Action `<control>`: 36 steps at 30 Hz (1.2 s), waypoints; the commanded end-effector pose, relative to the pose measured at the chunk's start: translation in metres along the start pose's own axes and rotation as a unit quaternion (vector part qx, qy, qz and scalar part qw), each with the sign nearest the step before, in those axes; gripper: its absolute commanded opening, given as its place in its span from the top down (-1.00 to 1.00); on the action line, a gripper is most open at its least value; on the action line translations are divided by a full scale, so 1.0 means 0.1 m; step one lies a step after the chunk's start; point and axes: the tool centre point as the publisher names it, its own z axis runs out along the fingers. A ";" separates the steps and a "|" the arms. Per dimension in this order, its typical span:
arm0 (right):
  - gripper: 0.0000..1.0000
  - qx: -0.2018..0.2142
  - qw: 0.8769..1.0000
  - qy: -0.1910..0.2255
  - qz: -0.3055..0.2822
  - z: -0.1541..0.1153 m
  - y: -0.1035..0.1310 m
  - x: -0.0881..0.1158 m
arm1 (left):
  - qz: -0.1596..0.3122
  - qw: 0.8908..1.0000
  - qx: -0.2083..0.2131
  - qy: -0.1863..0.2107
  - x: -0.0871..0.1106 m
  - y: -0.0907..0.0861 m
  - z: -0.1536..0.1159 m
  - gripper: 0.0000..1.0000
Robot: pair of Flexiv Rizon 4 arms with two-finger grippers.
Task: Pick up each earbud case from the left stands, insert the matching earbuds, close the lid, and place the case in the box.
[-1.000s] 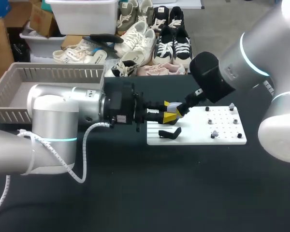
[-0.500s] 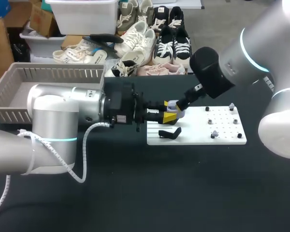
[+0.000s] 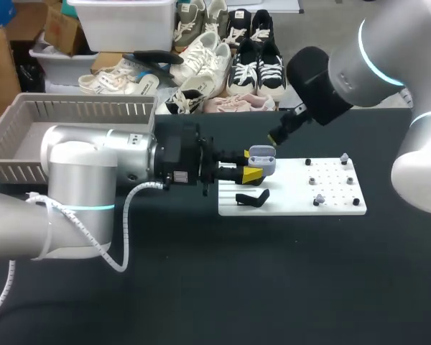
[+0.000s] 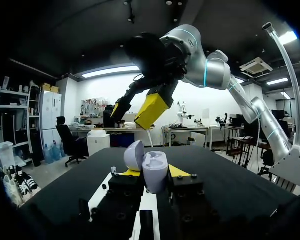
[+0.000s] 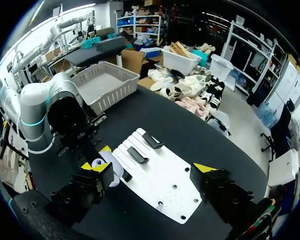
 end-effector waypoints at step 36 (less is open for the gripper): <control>-0.97 0.135 0.961 0.230 0.071 0.71 -1.38 0.87 | 0.000 1.000 0.002 0.000 0.00 0.01 0.00 1.00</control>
